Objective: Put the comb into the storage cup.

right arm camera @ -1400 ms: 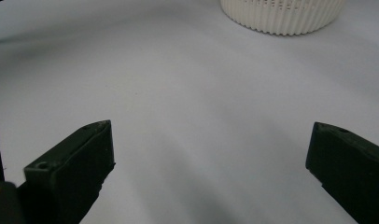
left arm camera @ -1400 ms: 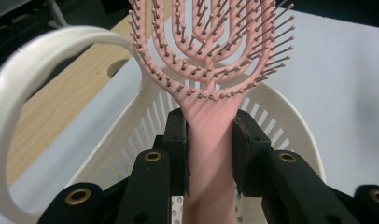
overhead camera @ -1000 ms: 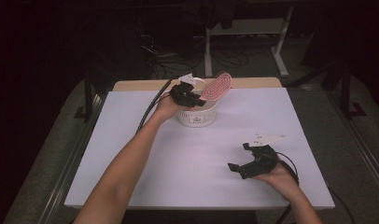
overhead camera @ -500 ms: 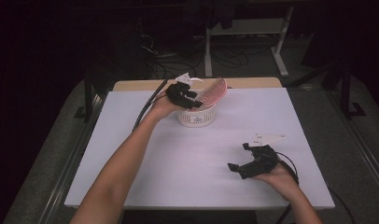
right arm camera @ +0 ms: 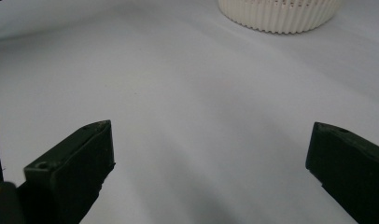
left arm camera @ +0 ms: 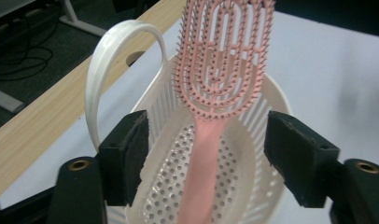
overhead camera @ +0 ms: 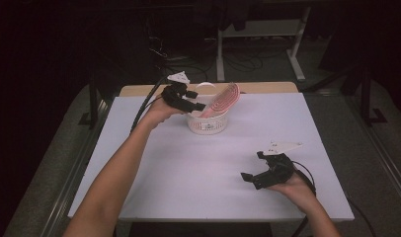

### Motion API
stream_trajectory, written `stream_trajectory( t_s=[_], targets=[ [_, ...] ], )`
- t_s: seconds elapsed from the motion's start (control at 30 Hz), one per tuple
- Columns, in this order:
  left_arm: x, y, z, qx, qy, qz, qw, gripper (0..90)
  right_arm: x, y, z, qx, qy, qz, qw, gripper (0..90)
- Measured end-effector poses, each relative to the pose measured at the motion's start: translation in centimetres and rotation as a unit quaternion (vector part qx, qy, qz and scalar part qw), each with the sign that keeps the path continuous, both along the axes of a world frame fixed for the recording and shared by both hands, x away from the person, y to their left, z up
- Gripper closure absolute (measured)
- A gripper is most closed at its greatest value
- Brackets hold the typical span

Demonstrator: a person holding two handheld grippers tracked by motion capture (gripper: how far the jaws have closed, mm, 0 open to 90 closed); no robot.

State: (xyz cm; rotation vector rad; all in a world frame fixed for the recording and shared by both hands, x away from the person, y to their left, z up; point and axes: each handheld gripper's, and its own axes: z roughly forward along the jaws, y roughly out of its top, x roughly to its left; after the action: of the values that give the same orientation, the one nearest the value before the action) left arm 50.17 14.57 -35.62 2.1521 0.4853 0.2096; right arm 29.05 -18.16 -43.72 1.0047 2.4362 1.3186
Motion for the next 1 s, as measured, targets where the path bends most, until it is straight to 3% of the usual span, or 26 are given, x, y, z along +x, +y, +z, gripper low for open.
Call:
stream_trajectory(
  t_s=[0.43,1.0],
  targets=[
    [-2.2,2.8,0.9,-0.003,0.011,0.011,0.9999,20.3,0.1,-0.1,-0.1,0.000,0.002,0.000,1.0000,0.6],
    [-5.9,5.3,1.2,0.004,0.004,0.030,0.9995,12.6,0.3,0.3,-0.1,-0.004,0.000,0.004,1.0000,0.6]
  ],
)
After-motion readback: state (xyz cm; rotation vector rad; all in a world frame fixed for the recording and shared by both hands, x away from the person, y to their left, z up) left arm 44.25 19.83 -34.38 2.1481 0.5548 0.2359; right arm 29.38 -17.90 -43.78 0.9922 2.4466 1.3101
